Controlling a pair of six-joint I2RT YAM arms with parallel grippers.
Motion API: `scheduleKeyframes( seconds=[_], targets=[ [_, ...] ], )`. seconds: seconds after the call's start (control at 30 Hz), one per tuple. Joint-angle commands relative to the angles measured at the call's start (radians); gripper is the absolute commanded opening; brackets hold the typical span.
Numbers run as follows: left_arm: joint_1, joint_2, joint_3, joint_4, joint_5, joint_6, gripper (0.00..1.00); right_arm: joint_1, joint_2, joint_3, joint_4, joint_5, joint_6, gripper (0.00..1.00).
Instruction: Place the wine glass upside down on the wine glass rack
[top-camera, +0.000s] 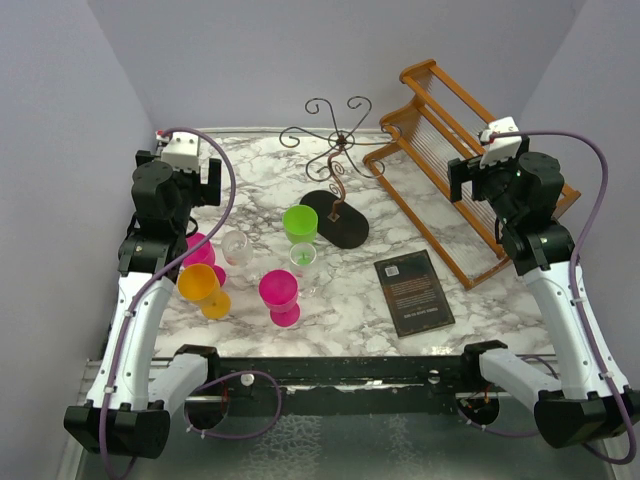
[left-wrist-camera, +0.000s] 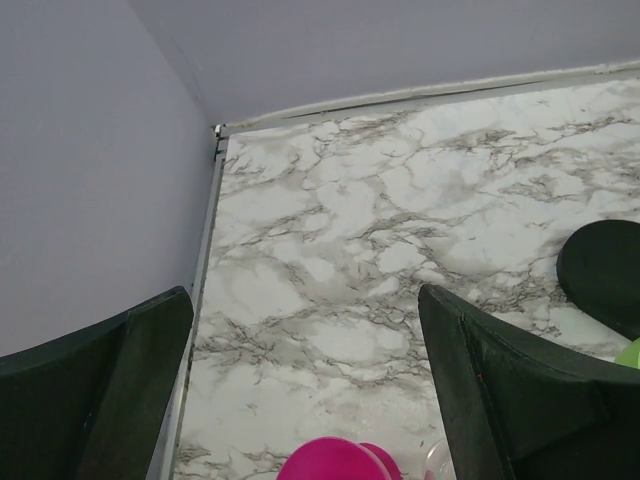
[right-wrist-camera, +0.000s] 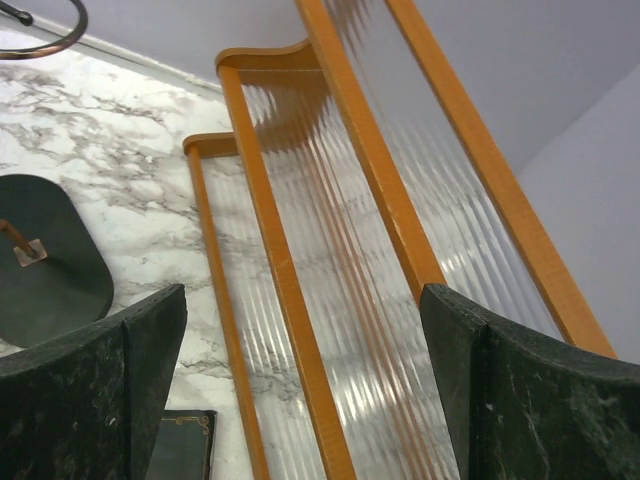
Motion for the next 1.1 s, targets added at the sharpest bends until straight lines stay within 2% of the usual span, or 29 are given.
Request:
scheduleKeyframes(
  seconds=[0.0, 0.3, 0.6, 0.83, 1.07],
  targets=[
    [0.019, -0.001, 0.001, 0.056, 0.042, 0.007, 0.99, 0.027, 0.027, 0.046, 0.013, -0.075, 0.000, 0.99],
    [0.035, 0.008, 0.003, 0.089, 0.064, -0.003, 0.99, 0.052, 0.069, 0.069, 0.017, -0.159, -0.029, 1.00],
    [0.040, 0.033, 0.025, 0.060, 0.166, 0.006, 0.99, 0.059, 0.114, 0.146, -0.055, -0.377, -0.134, 1.00],
    [0.041, 0.080, 0.053, 0.006, 0.355, -0.027, 0.99, 0.062, 0.168, 0.219, -0.098, -0.507, -0.163, 1.00],
    [0.030, 0.160, 0.075, -0.031, 0.538, -0.131, 0.99, 0.065, 0.199, 0.243, -0.109, -0.574, -0.141, 1.00]
  ],
)
